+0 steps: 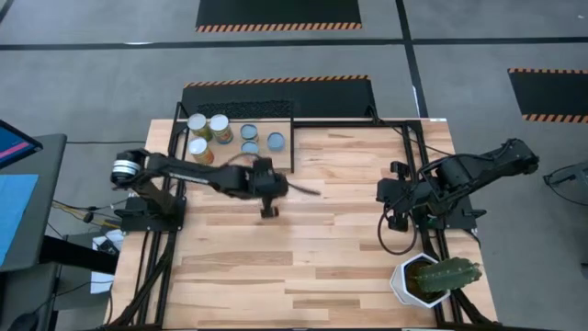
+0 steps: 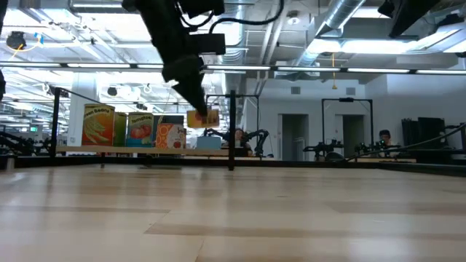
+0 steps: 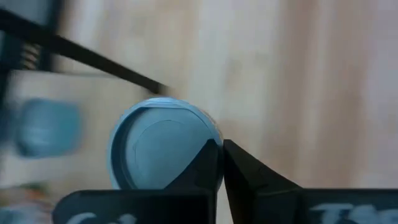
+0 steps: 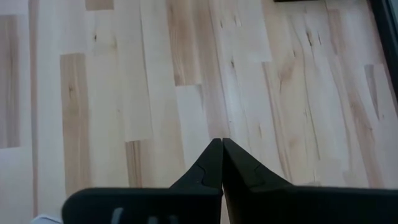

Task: Pick and place cans onto a shelf
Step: Put the canned pineapple on the shelf

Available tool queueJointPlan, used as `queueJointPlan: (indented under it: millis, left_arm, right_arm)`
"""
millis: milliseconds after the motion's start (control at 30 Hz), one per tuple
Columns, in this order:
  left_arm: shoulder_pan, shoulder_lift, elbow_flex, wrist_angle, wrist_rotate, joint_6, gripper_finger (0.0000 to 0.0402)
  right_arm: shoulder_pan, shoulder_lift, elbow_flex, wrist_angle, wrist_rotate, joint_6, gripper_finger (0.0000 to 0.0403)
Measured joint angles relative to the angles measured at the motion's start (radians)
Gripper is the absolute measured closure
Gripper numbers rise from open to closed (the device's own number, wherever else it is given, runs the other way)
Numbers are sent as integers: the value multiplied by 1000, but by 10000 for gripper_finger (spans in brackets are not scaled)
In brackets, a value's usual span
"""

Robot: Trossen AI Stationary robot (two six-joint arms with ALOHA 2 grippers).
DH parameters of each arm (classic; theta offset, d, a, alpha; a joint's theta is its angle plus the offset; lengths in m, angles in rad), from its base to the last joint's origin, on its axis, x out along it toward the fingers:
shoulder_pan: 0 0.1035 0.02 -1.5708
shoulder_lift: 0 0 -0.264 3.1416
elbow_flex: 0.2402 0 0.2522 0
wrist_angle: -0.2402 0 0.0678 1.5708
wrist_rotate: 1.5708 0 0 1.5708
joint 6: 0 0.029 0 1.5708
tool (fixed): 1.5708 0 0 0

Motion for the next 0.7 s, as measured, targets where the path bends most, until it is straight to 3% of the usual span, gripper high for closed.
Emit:
queueJointPlan:
  millis: [200, 400, 533, 700]
  left_arm:
    - [144, -67, 0, 85, -35, 145, 401]
    - [285, -50, -1, 113, 62, 170, 401]
    - [308, -50, -1, 133, 161, 170, 401]
    - [303, -24, 0, 146, 184, 173, 401]
  right_arm:
    - [0, 0, 0, -5, 2, 0, 383]
    - [0, 0, 0, -8, 3, 0, 380]
    - [0, 0, 0, -17, 3, 0, 383]
    - [0, -1, 0, -25, 5, 0, 383]
